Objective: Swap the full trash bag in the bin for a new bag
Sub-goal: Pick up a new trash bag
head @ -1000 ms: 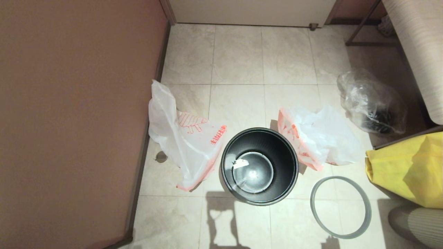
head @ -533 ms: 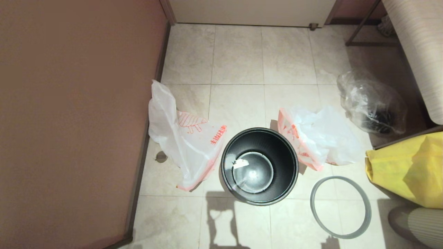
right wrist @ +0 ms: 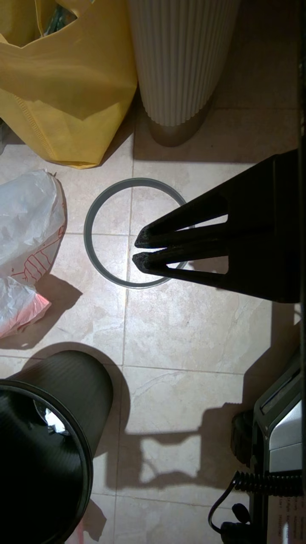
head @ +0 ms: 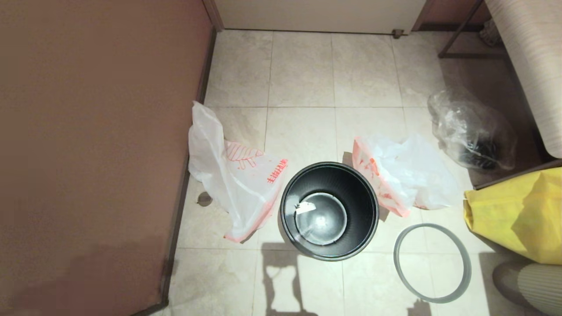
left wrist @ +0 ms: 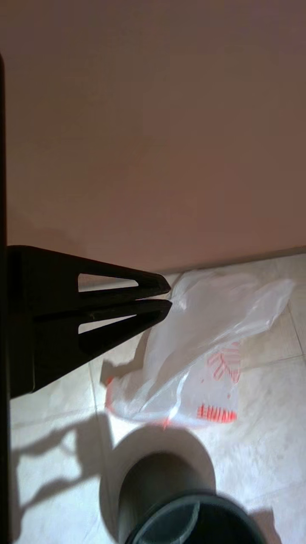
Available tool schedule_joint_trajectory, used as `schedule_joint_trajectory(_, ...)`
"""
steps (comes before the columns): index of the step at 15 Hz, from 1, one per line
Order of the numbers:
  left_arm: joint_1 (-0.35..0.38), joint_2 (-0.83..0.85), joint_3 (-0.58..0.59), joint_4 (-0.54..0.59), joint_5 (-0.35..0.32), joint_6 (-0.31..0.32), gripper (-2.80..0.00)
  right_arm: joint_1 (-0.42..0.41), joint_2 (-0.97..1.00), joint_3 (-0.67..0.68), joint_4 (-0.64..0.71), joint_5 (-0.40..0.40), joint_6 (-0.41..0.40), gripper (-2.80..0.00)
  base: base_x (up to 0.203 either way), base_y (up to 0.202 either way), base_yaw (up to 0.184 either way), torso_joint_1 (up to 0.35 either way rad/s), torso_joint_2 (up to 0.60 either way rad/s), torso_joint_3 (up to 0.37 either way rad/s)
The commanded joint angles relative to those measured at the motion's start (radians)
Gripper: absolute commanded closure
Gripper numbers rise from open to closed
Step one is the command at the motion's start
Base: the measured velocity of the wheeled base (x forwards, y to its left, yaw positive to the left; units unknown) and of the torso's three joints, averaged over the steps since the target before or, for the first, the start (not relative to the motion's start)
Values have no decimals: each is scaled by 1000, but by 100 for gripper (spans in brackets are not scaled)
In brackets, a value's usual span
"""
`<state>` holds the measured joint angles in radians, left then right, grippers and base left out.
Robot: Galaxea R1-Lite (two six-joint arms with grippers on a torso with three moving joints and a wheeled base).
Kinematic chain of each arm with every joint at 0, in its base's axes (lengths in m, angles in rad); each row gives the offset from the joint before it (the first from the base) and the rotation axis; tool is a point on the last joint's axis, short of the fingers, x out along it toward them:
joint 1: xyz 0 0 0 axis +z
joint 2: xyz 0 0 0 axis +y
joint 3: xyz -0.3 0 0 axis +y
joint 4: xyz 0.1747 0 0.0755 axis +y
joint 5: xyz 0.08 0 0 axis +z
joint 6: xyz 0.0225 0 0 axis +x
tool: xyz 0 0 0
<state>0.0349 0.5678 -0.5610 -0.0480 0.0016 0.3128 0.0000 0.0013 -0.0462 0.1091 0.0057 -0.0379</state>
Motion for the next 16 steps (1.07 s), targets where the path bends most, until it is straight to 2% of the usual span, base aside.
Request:
schedule_joint_trajectory(1, -3, 237, -129, -4, 13, 35, 0, 0, 2, 0, 0, 0, 0, 0, 0, 0, 0, 0, 0, 0)
schedule_joint_trajectory(2, -26, 328, -193, -7, 51, 52, 0, 0, 2, 0, 1, 0, 0, 0, 0, 0, 0, 0, 0, 0)
schedule_joint_trajectory(3, -85, 421, -239, -13, 129, 59, 0, 0, 2, 0, 1, 0, 0, 0, 0, 0, 0, 0, 0, 0)
schedule_joint_trajectory(4, -180, 521, -273, -22, 252, 50, 0, 0, 2, 0, 1, 0, 0, 0, 0, 0, 0, 0, 0, 0)
schedule_joint_trajectory(6, -344, 723, -316, -59, 475, -15, 0, 0, 2, 0, 0, 0, 0, 0, 0, 0, 0, 0, 0, 0)
schedule_joint_trajectory(8, -429, 928, -349, -88, 630, -107, 0, 0, 2, -1, 1, 0, 0, 0, 0, 0, 0, 0, 0, 0)
schedule_joint_trajectory(10, -453, 1114, -420, -99, 711, -193, 0, 0, 2, 0, 1, 0, 0, 0, 0, 0, 0, 0, 0, 0)
schedule_joint_trajectory(11, -444, 1194, -498, -97, 738, -223, 0, 0, 2, 0, 0, 0, 0, 0, 0, 0, 0, 0, 0, 0)
schedule_joint_trajectory(14, -388, 1375, -833, -29, 848, -290, 0, 0, 2, 0, 1, 0, 0, 0, 0, 0, 0, 0, 0, 0)
schedule_joint_trajectory(16, -365, 1476, -1024, 94, 911, -348, 0, 0, 2, 0, 0, 0, 0, 0, 0, 0, 0, 0, 0, 0)
